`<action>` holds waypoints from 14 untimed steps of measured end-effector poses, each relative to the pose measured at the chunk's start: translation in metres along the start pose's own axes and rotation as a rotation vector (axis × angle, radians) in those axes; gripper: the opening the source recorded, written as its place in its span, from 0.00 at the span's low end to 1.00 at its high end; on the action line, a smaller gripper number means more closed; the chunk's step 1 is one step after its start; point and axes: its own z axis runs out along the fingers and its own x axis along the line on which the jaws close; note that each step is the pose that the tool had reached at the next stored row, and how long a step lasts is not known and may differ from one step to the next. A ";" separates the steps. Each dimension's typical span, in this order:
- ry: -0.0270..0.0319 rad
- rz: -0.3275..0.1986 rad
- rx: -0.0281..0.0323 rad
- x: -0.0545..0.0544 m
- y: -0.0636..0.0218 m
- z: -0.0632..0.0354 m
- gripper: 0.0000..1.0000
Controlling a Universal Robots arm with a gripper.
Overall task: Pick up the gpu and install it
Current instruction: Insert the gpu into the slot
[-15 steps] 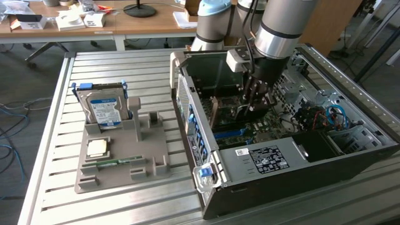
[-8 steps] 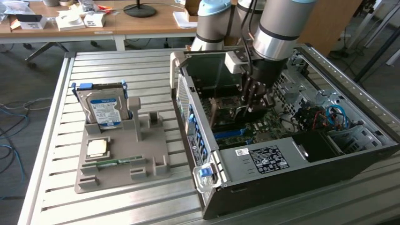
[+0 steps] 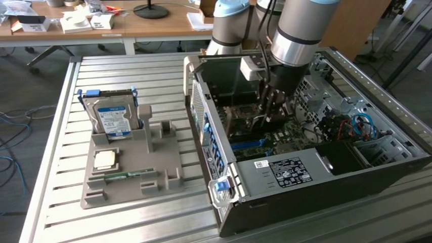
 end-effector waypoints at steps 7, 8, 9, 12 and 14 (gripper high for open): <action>0.0001 -0.003 -0.0001 0.000 0.0036 0.0048 0.26; 0.0000 -0.003 -0.0001 0.000 0.0036 0.0060 0.26; 0.0001 -0.004 -0.0001 0.000 0.0037 0.0073 0.26; 0.0003 -0.004 -0.0003 0.000 0.0041 0.0095 0.26; 0.0002 -0.004 -0.0002 0.000 0.0054 0.0096 0.26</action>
